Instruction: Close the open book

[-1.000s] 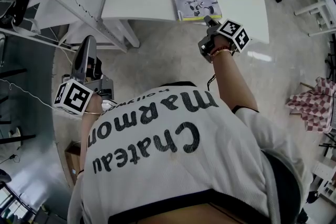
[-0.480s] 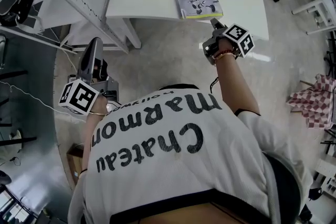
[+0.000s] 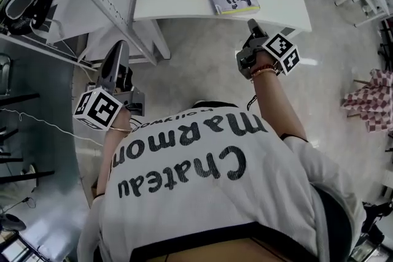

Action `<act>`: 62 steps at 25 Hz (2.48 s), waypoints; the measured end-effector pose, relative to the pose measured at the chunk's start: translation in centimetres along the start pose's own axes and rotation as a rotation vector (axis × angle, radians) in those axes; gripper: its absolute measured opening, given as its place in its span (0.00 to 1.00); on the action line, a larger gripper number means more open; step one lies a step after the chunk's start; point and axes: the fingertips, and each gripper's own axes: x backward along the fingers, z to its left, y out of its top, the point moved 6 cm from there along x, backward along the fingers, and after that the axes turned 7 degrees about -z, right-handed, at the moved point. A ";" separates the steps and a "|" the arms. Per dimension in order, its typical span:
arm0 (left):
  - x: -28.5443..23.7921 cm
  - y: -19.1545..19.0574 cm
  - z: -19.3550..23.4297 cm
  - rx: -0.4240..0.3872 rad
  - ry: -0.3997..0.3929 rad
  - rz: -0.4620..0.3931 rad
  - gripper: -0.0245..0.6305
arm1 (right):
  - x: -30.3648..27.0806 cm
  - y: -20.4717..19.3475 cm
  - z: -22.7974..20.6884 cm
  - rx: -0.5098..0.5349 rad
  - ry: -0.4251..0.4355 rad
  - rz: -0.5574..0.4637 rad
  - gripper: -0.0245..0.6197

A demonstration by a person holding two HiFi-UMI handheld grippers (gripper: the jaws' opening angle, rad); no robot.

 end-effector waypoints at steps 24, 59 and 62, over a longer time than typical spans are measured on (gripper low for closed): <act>8.3 0.6 -2.6 -0.051 -0.186 0.065 0.07 | 14.3 -7.1 12.6 0.431 0.148 -0.086 0.12; 11.7 -3.3 -2.0 -0.038 -0.194 0.189 0.07 | 18.3 -13.8 8.1 0.532 0.046 0.065 0.12; 11.7 -3.3 -1.8 -0.035 -0.191 0.186 0.07 | 18.2 -13.9 8.0 0.536 0.045 0.073 0.12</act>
